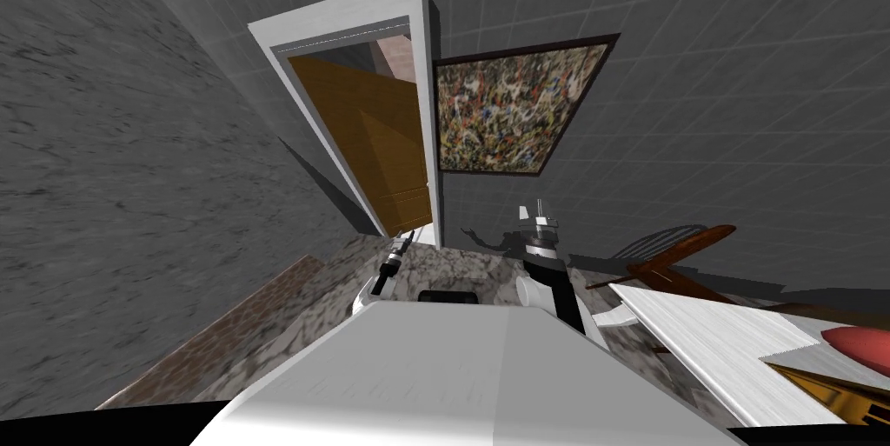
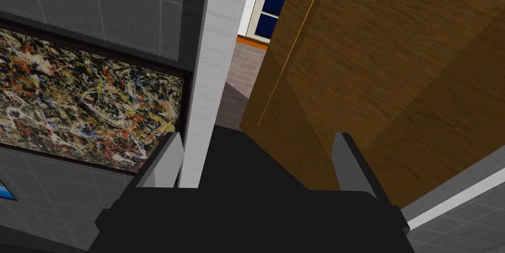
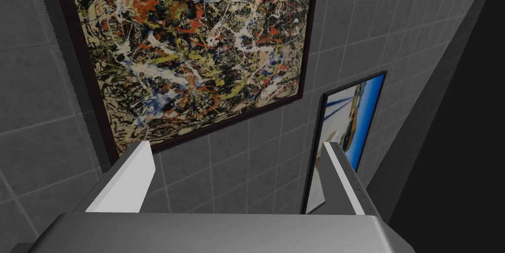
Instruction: Push the door open
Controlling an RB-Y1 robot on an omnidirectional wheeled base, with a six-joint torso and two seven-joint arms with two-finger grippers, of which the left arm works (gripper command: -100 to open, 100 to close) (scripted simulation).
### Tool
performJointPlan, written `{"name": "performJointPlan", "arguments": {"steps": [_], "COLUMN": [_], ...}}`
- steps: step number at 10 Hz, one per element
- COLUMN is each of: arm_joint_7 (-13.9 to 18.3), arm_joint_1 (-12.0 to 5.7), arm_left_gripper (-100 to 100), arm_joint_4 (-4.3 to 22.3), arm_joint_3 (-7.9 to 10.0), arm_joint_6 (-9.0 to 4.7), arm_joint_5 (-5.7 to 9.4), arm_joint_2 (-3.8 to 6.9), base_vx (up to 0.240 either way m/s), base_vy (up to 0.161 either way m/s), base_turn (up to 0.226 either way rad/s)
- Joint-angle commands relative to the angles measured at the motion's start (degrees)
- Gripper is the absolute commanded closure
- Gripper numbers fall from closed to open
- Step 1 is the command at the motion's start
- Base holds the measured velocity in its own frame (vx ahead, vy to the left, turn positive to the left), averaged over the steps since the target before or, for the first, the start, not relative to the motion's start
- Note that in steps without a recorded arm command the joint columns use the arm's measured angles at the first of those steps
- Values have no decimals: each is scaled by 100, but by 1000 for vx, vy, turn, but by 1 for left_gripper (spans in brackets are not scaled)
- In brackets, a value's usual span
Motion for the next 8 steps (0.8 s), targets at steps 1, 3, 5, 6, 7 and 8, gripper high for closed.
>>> {"name": "performJointPlan", "arguments": {"steps": [1, 3, 5, 6, 7, 8], "arm_joint_7": [-153, -320, -487, -647, -718, -790], "arm_joint_1": [-54, -128, -203, -275, -307, -339], "arm_left_gripper": [-100, -100, -100, -100, -100, -100], "arm_joint_4": [170, 399, 628, 846, 945, 1043], "arm_joint_3": [6, 16, 27, 37, 42, 46], "arm_joint_6": [-37, -101, -165, -226, -254, -281], "arm_joint_5": [-25, -51, -77, -101, -113, -124], "arm_joint_2": [20, 44, 69, 92, 102, 112], "base_vx": [96, 93, 97, 138, 133, 122], "base_vy": [-30, -9, -19, -11, -28, -41], "base_turn": [-3, -4, -4, -6, -7, -2]}}
